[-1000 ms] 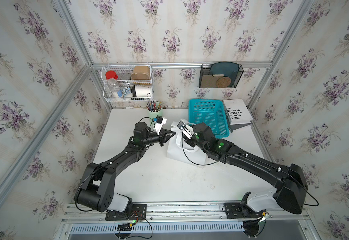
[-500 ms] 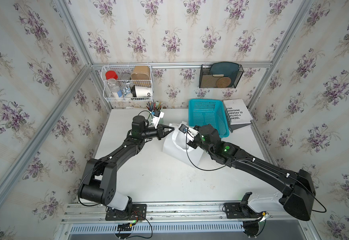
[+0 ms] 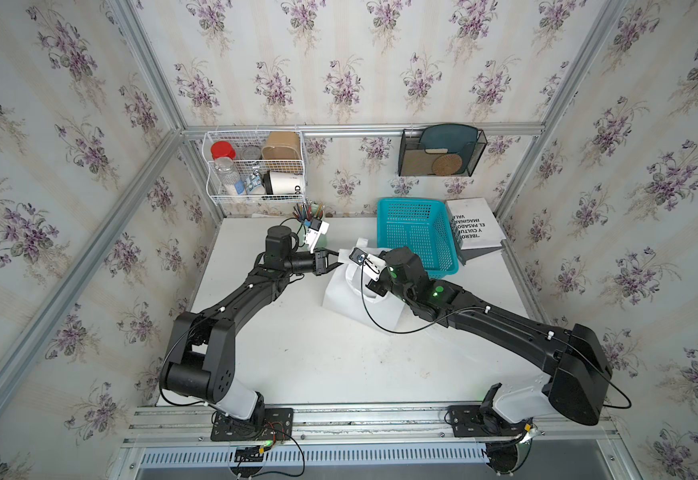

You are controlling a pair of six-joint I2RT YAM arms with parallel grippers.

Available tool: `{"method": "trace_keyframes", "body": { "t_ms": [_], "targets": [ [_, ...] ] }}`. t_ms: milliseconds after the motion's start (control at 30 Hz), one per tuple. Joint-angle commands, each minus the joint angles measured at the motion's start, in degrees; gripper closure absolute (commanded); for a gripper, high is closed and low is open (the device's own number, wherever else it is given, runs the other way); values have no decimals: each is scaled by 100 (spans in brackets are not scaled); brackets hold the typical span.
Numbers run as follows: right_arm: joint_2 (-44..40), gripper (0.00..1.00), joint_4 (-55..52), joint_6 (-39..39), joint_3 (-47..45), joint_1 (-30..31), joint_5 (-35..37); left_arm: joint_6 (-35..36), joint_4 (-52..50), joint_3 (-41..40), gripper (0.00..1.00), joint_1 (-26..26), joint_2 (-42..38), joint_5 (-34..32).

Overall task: Place the ice pack in the delivery bag
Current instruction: Seal the delivery bag at the center of the board.

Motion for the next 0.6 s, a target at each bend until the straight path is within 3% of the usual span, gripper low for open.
{"method": "trace_keyframes", "body": {
  "t_ms": [0, 167, 400, 567],
  "targets": [
    [29, 80, -694, 184, -77, 17, -466, -180, 731, 9, 100, -11, -56, 436],
    [172, 69, -1056, 500, 47, -159, -1064, -212, 789, 49, 100, -9, -47, 586],
    [85, 67, -1128, 1061, 146, -525, -1457, 169, 296, 96, 100, 46, -132, 649],
    [-835, 68, -791, 752, -350, -604, -3200, 605, -531, 64, 100, 214, -300, 177]
  ]
}}
